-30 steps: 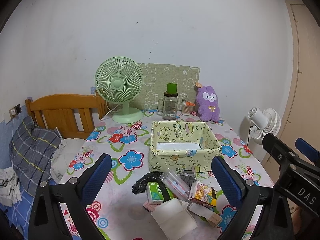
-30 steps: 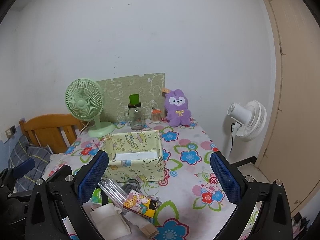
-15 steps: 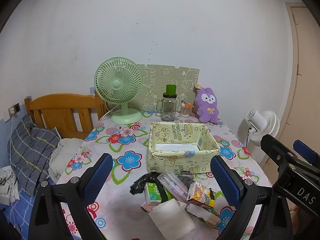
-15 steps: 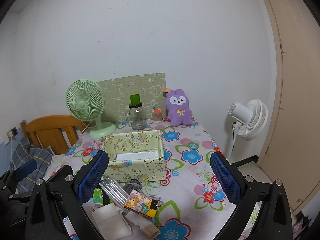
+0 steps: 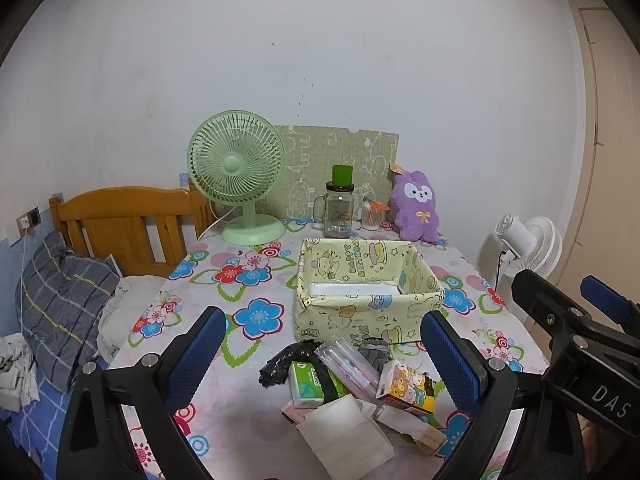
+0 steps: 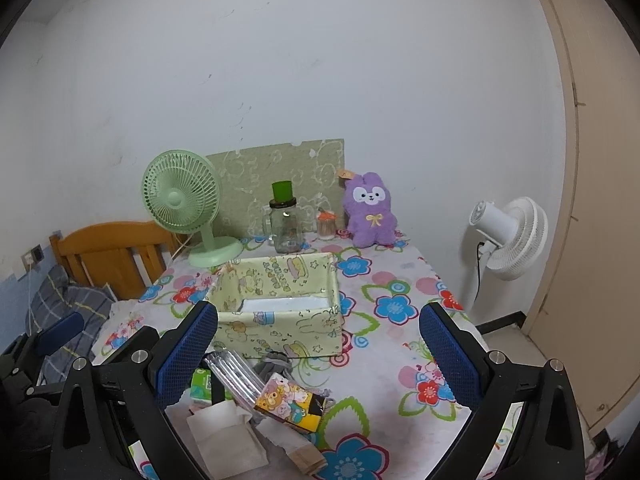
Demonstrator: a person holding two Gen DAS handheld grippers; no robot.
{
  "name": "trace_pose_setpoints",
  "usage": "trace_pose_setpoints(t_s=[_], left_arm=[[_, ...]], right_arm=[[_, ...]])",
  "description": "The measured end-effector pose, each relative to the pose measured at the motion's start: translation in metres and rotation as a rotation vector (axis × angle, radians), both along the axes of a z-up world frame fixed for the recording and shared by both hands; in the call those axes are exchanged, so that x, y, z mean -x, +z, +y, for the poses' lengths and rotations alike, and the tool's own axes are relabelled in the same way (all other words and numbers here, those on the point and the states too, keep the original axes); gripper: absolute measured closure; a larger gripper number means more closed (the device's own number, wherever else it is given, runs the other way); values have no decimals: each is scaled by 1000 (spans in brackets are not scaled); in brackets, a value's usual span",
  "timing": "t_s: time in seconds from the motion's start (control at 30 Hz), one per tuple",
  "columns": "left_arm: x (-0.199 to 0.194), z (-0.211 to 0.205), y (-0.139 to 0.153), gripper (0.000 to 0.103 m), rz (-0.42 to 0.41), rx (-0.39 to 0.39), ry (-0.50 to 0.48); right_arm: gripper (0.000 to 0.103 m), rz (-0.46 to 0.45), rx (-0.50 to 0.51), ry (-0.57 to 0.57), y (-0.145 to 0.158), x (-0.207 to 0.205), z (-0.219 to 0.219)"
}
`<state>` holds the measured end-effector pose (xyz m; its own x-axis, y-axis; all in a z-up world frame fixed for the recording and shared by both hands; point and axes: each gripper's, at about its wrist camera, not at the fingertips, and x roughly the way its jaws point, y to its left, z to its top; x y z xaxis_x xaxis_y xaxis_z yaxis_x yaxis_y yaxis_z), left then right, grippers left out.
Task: Organize soft objects
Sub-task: 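Grasp the white cloth with the left tool while the right tool grasps a small white item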
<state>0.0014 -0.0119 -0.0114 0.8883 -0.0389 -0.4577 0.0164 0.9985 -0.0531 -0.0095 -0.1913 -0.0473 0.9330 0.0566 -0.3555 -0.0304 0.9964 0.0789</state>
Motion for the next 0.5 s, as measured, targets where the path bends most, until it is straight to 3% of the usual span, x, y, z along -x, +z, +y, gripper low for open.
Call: trace_pose_setpoints(t_s=[0.5], left_arm=[[-9,-5,-48,7,72,-5,-38]], right_arm=[[4,47,24,47,-44,-12,6]])
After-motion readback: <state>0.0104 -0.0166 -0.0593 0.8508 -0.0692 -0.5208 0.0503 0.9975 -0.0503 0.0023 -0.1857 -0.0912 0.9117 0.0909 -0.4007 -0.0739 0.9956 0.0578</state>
